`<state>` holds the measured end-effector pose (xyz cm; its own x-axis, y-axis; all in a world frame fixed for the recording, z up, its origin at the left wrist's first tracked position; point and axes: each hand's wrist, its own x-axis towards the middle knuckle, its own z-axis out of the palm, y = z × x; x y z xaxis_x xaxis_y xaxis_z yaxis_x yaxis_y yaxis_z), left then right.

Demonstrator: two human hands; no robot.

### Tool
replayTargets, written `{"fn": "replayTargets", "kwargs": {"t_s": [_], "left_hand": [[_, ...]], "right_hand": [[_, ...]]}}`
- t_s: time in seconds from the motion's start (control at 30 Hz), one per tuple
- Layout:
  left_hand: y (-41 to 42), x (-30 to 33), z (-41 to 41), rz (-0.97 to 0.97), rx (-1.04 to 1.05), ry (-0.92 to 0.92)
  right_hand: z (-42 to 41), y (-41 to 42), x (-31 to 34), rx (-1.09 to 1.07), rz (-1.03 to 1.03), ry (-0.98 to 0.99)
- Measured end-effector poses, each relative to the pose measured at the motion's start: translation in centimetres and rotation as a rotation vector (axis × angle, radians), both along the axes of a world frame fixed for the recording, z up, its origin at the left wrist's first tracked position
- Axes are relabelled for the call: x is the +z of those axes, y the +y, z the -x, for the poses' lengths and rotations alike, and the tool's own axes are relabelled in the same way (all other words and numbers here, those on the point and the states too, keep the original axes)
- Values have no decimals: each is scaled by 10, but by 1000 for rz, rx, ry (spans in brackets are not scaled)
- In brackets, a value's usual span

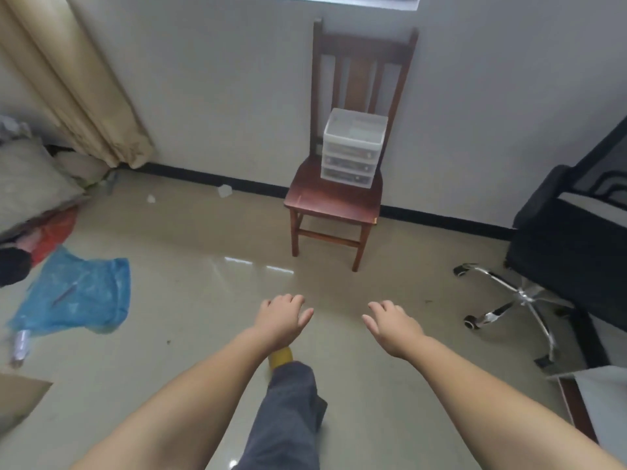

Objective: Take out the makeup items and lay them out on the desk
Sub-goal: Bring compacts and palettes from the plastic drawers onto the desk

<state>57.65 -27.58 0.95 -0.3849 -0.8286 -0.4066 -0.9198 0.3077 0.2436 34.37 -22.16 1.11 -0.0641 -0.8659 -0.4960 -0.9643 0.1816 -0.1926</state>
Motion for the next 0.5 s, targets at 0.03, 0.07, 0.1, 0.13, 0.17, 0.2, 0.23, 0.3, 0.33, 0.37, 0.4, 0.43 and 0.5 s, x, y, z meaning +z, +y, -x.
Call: {"fn": "replayTargets", "kwargs": {"t_s": [0.03, 0.07, 0.1, 0.13, 0.17, 0.2, 0.23, 0.3, 0.33, 0.37, 0.4, 0.43, 0.5], "left_hand": [[-31, -2, 3, 11, -6, -9], [-63, -3, 6, 21, -11, -15], [-95, -3, 8, 27, -20, -17], [-127, -3, 11, 27, -33, -21], [-158, -1, 13, 31, -47, -26], [-187, 3, 16, 46, -71, -33], [-217, 7, 20, 62, -101, -46], [-269, 14, 29, 57, -128, -72], [-292, 16, 35, 53, -142, -77], [-314, 17, 41, 52, -163, -79], [-336, 17, 49, 47, -183, -78], [-357, 16, 57, 41, -191, -73], [-401, 12, 77, 45, -210, -48]], "right_hand": [[2, -29, -3, -5, 7, -2], [4, -59, -5, -21, 10, -8], [6, -87, -6, -41, 8, -16], [8, -114, -7, -64, 5, -24], [10, -139, -8, -92, 3, -35], [11, -163, -8, -121, 3, -49], [12, -188, -6, -150, 8, -68], [17, -230, -2, -200, 11, -99], [19, -248, -2, -222, 11, -121], [23, -267, -3, -249, 11, -143], [28, -286, -5, -286, 8, -167], [33, -306, -7, -331, 4, -192], [47, -351, -14, -404, 5, -246]]}}
